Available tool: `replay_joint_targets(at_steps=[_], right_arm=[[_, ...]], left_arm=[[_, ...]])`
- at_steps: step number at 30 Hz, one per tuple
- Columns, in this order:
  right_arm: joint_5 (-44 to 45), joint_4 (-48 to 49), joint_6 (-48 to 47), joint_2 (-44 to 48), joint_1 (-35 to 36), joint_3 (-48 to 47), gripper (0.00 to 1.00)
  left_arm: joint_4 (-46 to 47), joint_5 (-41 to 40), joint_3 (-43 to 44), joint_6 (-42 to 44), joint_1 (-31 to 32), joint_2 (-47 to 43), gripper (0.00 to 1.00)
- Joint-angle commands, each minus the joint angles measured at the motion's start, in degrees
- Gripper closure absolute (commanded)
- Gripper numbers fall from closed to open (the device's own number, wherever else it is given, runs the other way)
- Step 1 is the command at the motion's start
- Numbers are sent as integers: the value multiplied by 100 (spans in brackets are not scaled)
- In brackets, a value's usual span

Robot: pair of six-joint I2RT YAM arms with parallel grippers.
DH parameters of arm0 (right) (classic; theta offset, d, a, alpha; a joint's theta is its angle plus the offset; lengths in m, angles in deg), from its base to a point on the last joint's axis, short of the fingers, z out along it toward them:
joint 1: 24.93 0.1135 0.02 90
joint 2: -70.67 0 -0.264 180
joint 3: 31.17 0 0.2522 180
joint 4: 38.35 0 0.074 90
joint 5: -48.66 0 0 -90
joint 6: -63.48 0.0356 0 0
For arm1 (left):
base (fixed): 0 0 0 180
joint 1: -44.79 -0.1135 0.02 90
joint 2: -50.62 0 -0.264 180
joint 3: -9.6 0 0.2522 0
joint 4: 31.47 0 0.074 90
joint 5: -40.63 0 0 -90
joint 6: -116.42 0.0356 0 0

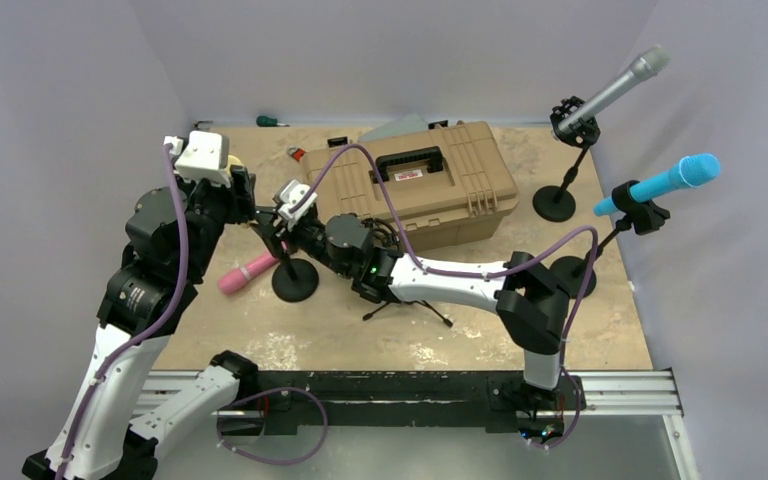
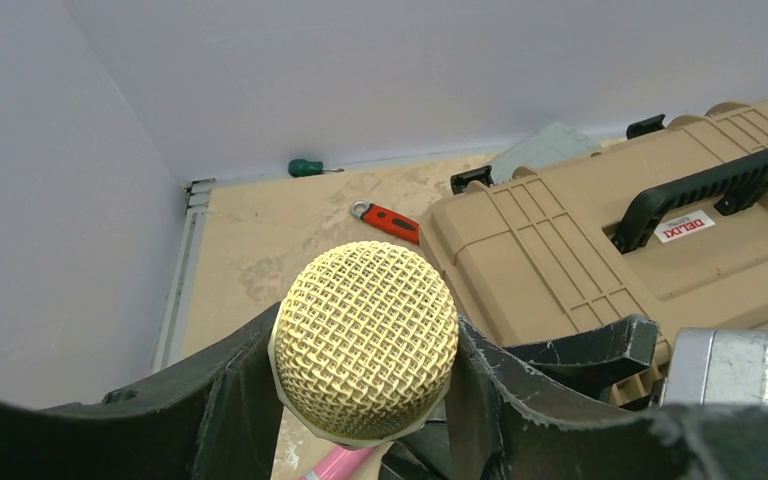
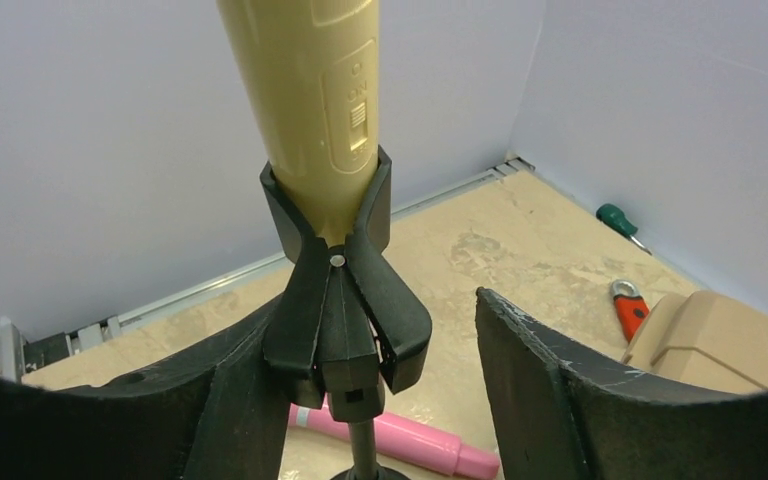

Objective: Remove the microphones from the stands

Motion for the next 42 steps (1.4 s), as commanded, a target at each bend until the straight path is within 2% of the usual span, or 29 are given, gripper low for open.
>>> replay_joint_targets(at_steps=[1, 5, 9, 10, 16, 23, 27, 32, 33, 35, 36, 37, 38, 39, 42], right_arm=[[120, 66, -211, 62, 1, -344, 39], [87, 26, -234, -8, 24, -426, 48], [20, -82, -245, -111, 54, -510, 93], [66, -58, -247, -110, 77, -485, 100], [530, 80, -270, -115, 123, -327, 100], [686, 203, -204, -70, 122, -178, 100], [645, 179, -87, -84, 122, -187, 100], [634, -22, 48, -150, 122, -370, 100], [607, -118, 84, -170, 122, -435, 96], [565, -243, 191, -170, 122, -507, 73], [558, -300, 251, -156, 122, -533, 66], [554, -368, 306, -127, 122, -562, 58], [528, -452, 355, -95, 122, -600, 43], [559, -569, 370, -63, 122, -641, 35], [651, -724, 571, 196, 122, -576, 22]], left_arm=[[294, 28, 25, 51, -14, -5, 100], [292, 35, 35, 51, -15, -3, 100], [278, -10, 56, 51, -15, 8, 100], [282, -28, 64, 51, -14, 15, 100], [181, -539, 267, -132, -16, 184, 100], [-137, -2281, 716, -913, -27, 436, 100], [-317, -3051, 659, -1390, -99, 334, 100], [-61, -3899, 409, -1542, -205, 83, 100], [-7, -3952, 354, -1605, -272, 66, 100], [-128, -3811, 406, -1878, -507, 136, 100], [-300, -3616, 507, -2069, -694, 234, 100], [-494, -3342, 625, -2298, -918, 349, 100], [-696, -3108, 774, -2567, -1200, 476, 100], [-873, -2800, 847, -2855, -1622, 595, 100], [-1161, -1842, 760, -4028, -2692, 762, 100]])
